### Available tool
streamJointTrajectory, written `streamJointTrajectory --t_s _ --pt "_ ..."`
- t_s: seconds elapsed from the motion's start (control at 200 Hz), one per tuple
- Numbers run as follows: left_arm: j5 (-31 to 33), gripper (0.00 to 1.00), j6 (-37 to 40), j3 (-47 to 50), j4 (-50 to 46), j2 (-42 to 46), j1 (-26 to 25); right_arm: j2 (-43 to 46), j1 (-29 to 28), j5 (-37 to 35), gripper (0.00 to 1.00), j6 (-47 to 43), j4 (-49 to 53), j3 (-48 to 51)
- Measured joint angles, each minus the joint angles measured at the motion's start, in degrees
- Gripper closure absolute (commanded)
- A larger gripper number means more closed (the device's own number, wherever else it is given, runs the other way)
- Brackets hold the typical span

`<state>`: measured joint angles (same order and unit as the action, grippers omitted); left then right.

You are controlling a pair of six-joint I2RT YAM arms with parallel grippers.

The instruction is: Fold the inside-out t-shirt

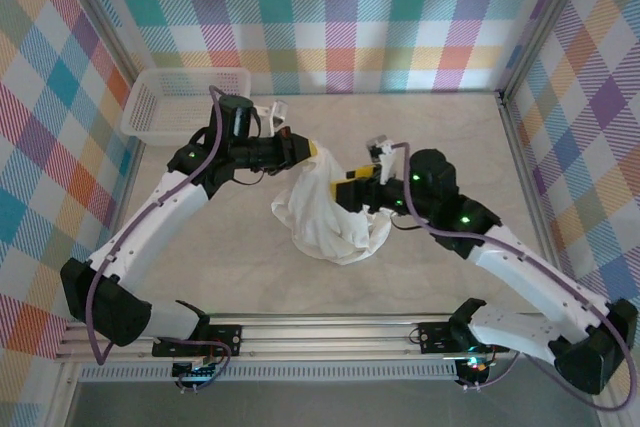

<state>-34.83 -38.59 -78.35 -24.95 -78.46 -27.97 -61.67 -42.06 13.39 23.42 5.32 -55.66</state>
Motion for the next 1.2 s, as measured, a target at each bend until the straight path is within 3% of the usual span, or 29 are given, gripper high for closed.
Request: streamJointTrajectory --t_s 0.045,0.07,0.135,0.165,0.28,0.41,0.57,0.655,0.83,0.905,1.13,1.205 --pt "0.3 1.0 -0.3 -0.3 -0.3 -0.5 -0.3 -3.9 -0.7 -0.8 0.43 0.1 -2.0 -1.6" --pt "0.4 1.0 -0.4 -0.5 -0.4 -0.8 -0.5 -6.6 -0.7 -1.0 0.53 0.3 -2.9 -2.7" --pt "0.9 1.0 -0.5 -1.4 -1.2 -1.0 -0.5 -13.0 -0.8 -1.0 0.89 0.0 -3.8 -5.0" --pt "1.4 1.0 -0.5 -2.2 -2.2 -1.0 -0.5 -15.3 -0.8 -1.1 1.0 -0.2 -3.7 -5.9" --pt "3.0 1.0 -0.2 -5.8 -6.1 -1.0 0.9 -18.4 -0.8 -1.2 1.0 -1.5 -2.2 -6.0" --pt "1.9 1.0 -0.2 -6.3 -9.5 -0.7 4.9 -11.8 0.4 -2.5 1.0 -2.7 -3.9 1.2" --pt "-1.3 1.0 0.3 -6.2 -12.7 -0.9 6.7 -8.4 10.1 -0.2 1.0 1.3 -3.4 10.6" --pt "-2.4 1.0 0.7 -5.9 -14.3 -1.2 6.3 -8.4 12.1 2.2 1.0 1.6 -3.1 11.8" --pt "-4.0 1.0 0.9 -3.7 -10.7 -0.6 6.9 -9.6 12.2 9.9 0.62 -0.5 2.6 10.4" --pt "-4.9 1.0 1.1 -1.3 -8.0 0.6 7.5 -11.0 12.4 12.6 0.51 -2.3 7.0 8.6" --pt "-1.9 1.0 6.5 11.4 -10.7 8.4 7.0 -11.3 12.2 12.2 0.47 -1.4 10.8 -1.2" --pt "-0.6 1.0 6.5 17.1 -11.0 12.1 7.0 -13.0 11.1 11.9 0.41 -1.3 10.4 -3.9"
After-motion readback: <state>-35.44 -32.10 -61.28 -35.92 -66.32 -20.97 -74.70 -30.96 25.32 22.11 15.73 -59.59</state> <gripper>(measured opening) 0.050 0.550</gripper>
